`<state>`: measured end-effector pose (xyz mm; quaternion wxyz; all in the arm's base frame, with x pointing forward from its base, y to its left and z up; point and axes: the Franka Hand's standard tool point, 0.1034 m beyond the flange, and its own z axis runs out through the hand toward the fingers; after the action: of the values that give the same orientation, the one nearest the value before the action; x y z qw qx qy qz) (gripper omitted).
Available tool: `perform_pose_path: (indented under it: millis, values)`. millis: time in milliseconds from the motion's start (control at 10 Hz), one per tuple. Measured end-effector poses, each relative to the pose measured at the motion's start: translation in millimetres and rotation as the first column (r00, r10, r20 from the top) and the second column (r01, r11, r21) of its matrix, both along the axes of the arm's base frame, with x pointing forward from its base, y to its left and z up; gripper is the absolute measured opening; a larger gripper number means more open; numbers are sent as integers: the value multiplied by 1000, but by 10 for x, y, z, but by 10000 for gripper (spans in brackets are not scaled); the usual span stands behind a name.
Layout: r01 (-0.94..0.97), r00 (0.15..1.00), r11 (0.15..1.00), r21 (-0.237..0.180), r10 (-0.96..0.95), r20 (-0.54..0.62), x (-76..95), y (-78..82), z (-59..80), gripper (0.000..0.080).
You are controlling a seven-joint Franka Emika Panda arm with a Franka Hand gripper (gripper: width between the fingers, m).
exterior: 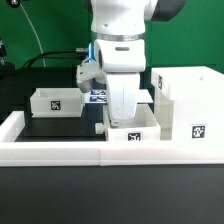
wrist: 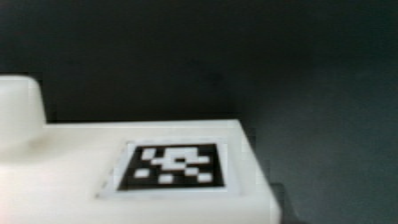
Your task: Assemble drawer
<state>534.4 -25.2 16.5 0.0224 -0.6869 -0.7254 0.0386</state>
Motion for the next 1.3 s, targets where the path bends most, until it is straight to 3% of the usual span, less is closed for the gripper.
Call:
perform_pose_path:
  millis: [400,800,1300]
  values:
    - [3,996,1000,6,-3,86,61,43,-21,42]
    - [4,997,1000,6,-4,79,40,38,-38,42]
    - [-6,997,1000,8,5,80,49,189,-43,42]
